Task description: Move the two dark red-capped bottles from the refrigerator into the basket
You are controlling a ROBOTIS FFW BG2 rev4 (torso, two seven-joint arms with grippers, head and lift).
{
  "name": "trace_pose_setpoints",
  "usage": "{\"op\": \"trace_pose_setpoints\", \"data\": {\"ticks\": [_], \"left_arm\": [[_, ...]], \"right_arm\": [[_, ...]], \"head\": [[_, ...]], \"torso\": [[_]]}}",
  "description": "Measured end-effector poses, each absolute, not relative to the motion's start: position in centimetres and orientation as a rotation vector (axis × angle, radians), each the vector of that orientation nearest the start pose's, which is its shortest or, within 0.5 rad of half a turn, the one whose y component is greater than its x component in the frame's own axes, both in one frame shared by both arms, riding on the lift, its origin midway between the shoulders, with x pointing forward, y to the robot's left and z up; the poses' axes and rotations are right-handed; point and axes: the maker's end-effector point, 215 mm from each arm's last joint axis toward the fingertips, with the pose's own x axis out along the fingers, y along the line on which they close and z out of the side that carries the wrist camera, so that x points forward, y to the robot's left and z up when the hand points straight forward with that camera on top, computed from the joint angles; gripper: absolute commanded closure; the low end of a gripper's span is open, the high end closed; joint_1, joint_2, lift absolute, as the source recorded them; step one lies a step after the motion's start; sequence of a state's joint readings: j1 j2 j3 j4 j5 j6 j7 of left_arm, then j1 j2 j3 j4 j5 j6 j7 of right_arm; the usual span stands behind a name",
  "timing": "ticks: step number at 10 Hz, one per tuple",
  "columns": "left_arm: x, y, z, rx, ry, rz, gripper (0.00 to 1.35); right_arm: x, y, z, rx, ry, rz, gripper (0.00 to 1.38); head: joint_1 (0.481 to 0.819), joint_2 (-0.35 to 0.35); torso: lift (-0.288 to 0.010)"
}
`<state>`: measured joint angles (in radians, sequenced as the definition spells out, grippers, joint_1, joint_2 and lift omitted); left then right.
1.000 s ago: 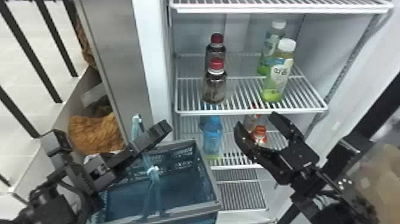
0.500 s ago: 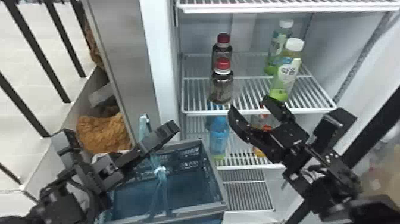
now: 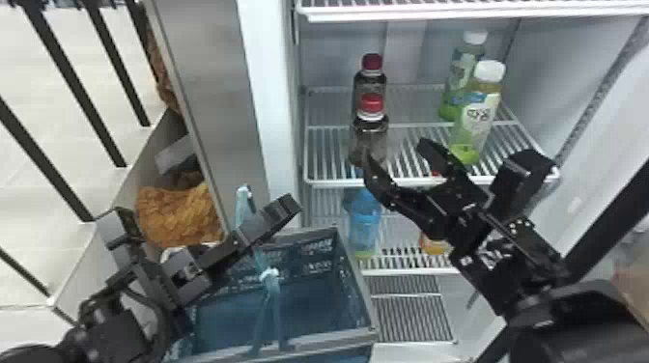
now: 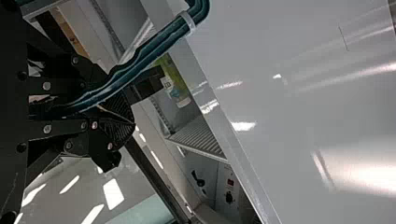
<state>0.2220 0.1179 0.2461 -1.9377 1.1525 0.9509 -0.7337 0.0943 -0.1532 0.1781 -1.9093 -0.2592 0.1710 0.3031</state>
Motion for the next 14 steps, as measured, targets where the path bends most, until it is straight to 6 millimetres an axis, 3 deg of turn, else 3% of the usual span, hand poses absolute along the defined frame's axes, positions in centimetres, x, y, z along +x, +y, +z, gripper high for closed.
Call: {"op": "trace_pose_setpoints", "data": {"ticks": [5, 10, 11, 12, 13, 14], "left_arm": [[40.8, 11.0, -26.0, -1.120, 0.266, -1.026, 1.20], [40.8, 11.0, -26.0, -1.120, 0.266, -1.027, 1.20], [40.8, 11.0, -26.0, -1.120, 0.266, -1.027, 1.20], [40.8, 11.0, -26.0, -1.120, 0.266, -1.027, 1.20], [40.8, 11.0, -26.0, -1.122, 0.267, -1.026, 1.20], [40.8, 11.0, -26.0, -1.123, 0.266, -1.027, 1.20]], "right_arm": [[55.8, -8.0, -26.7, 0.093, -0.036, 0.526, 0.13], [58.9, -6.2, -28.0, 0.083, 0.005, 0.550, 0.13], [59.3, -5.9, -28.1, 0.080, 0.017, 0.553, 0.18], [59.5, -5.6, -28.2, 0.075, 0.027, 0.555, 0.47], [59.9, -5.5, -28.3, 0.070, 0.039, 0.555, 0.91], [60.2, -5.6, -28.5, 0.067, 0.053, 0.548, 1.20]], "head": [[0.695, 0.033], [0.691, 0.052], [0.690, 0.056], [0.690, 0.059], [0.688, 0.061], [0.688, 0.060]], "torso": [[-0.034], [-0.034], [-0.034], [-0.034], [-0.034], [-0.034]]}}
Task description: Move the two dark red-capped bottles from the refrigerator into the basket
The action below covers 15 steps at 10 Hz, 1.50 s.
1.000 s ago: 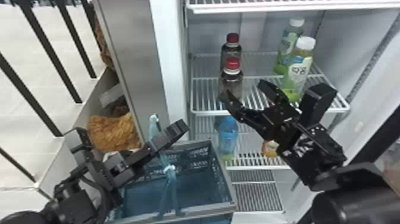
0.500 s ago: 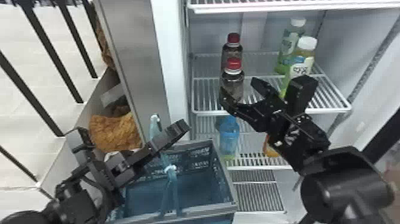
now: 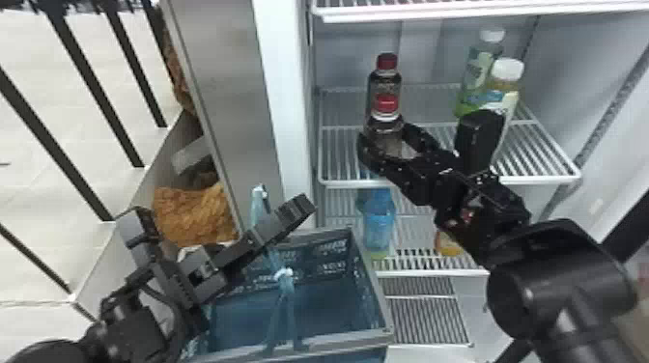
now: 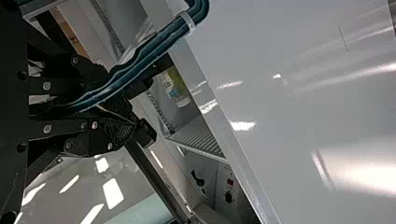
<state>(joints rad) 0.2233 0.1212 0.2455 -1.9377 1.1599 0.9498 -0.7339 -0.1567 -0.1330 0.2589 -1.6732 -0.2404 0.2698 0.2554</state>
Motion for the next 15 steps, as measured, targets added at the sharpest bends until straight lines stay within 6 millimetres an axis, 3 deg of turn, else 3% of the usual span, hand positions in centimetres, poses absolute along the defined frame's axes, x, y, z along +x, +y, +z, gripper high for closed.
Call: {"op": "trace_pose_setpoints", "data": {"ticks": [1, 6, 11, 15], "left_arm": [[40.7, 11.0, -25.9, -1.124, 0.265, -1.028, 1.20], [40.7, 11.0, -26.0, -1.127, 0.266, -1.027, 1.20], [40.7, 10.9, -26.0, -1.127, 0.269, -1.028, 1.20], [40.6, 10.9, -26.1, -1.127, 0.272, -1.028, 1.20]], "right_arm": [[60.3, -5.8, -28.8, 0.066, 0.066, 0.540, 1.28], [59.6, -7.0, -29.3, 0.070, 0.079, 0.519, 1.28], [54.6, -8.5, -26.8, 0.081, 0.063, 0.521, 1.28], [48.9, -6.8, -25.1, 0.135, 0.072, 0.602, 1.28]], "head": [[0.688, 0.057], [0.695, 0.047], [0.695, 0.028], [0.695, 0.051]], "torso": [[-0.034], [-0.034], [-0.034], [-0.034]]}}
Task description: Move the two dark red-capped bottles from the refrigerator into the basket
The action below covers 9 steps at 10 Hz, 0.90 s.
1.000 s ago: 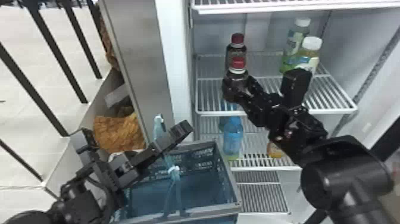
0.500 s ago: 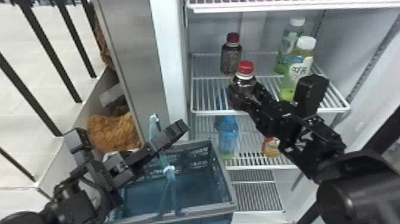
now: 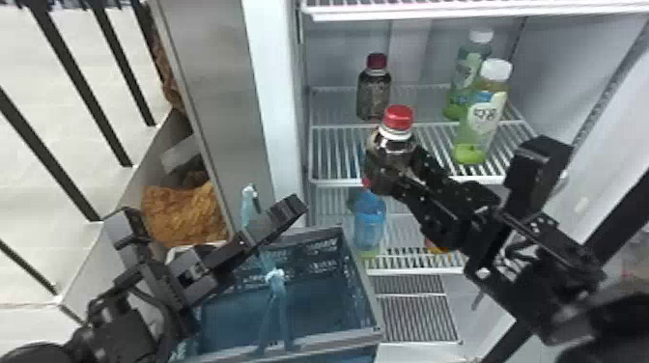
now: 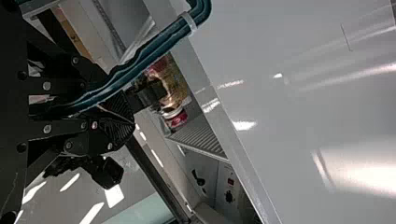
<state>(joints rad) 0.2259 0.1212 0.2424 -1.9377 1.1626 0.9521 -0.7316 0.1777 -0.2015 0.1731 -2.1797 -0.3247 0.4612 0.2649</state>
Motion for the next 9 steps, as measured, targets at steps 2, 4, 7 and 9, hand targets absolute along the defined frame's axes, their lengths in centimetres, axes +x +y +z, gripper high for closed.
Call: {"op": "trace_pose_setpoints", "data": {"ticks": [2, 4, 7, 9], "left_arm": [[40.6, 10.9, -26.2, -1.128, 0.273, -1.026, 1.20], [40.6, 10.9, -26.1, -1.127, 0.272, -1.026, 1.20], [40.6, 10.9, -26.1, -1.127, 0.273, -1.028, 1.20], [40.7, 10.9, -26.0, -1.127, 0.271, -1.028, 1.20]], "right_arm": [[46.4, -5.6, -25.5, 0.160, 0.110, 0.644, 1.28], [44.5, -4.4, -26.9, 0.186, 0.161, 0.682, 1.28], [42.1, -1.1, -29.0, 0.229, 0.236, 0.773, 1.28], [40.4, 1.1, -30.6, 0.264, 0.295, 0.838, 1.25]], "head": [[0.695, 0.067], [0.695, 0.081], [0.695, 0.129], [0.695, 0.161]], "torso": [[-0.034], [-0.034], [-0.034], [-0.034]]}}
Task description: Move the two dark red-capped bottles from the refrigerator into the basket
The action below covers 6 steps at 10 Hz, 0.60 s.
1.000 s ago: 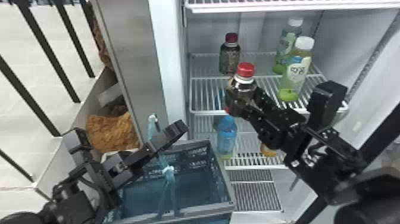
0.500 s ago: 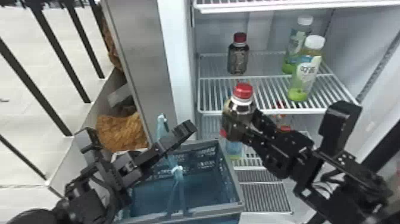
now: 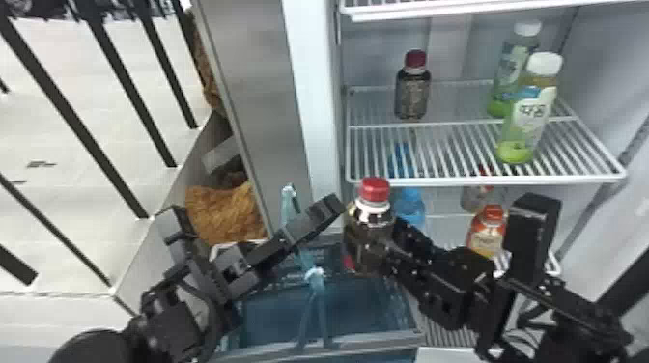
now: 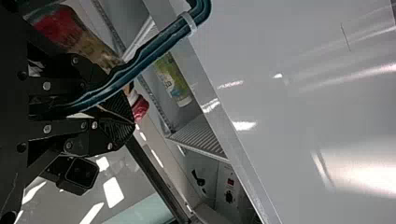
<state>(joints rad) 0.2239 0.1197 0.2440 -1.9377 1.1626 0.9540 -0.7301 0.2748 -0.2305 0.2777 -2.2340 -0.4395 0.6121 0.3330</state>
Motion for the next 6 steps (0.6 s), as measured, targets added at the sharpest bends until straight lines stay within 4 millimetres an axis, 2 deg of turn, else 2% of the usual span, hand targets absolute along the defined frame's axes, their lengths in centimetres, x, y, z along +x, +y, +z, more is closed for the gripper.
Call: {"op": "trace_pose_setpoints", "data": {"ticks": [1, 2, 3, 4, 5, 6], "left_arm": [[40.7, 11.0, -26.0, -1.127, 0.269, -1.026, 1.20], [40.7, 11.0, -26.0, -1.127, 0.268, -1.025, 1.20], [40.8, 11.0, -26.0, -1.128, 0.266, -1.024, 1.20], [40.8, 11.1, -26.0, -1.128, 0.264, -1.024, 1.20], [40.8, 11.1, -25.9, -1.129, 0.263, -1.024, 1.20], [40.8, 11.0, -25.9, -1.129, 0.263, -1.024, 1.20]], "right_arm": [[39.5, 2.0, -31.3, 0.279, 0.324, 0.862, 1.23], [38.6, 2.6, -32.1, 0.287, 0.353, 0.879, 1.07], [37.9, 3.0, -32.7, 0.299, 0.378, 0.892, 0.69], [37.3, 3.1, -33.2, 0.307, 0.398, 0.899, 0.41], [37.1, 3.0, -33.6, 0.309, 0.413, 0.899, 0.25], [37.2, 2.9, -33.7, 0.307, 0.416, 0.895, 0.18]], "head": [[0.695, 0.178], [0.695, 0.192], [0.695, 0.200], [0.695, 0.203], [0.695, 0.205], [0.695, 0.203]], "torso": [[-0.034], [-0.034], [-0.034], [-0.034], [-0.034], [-0.034]]}}
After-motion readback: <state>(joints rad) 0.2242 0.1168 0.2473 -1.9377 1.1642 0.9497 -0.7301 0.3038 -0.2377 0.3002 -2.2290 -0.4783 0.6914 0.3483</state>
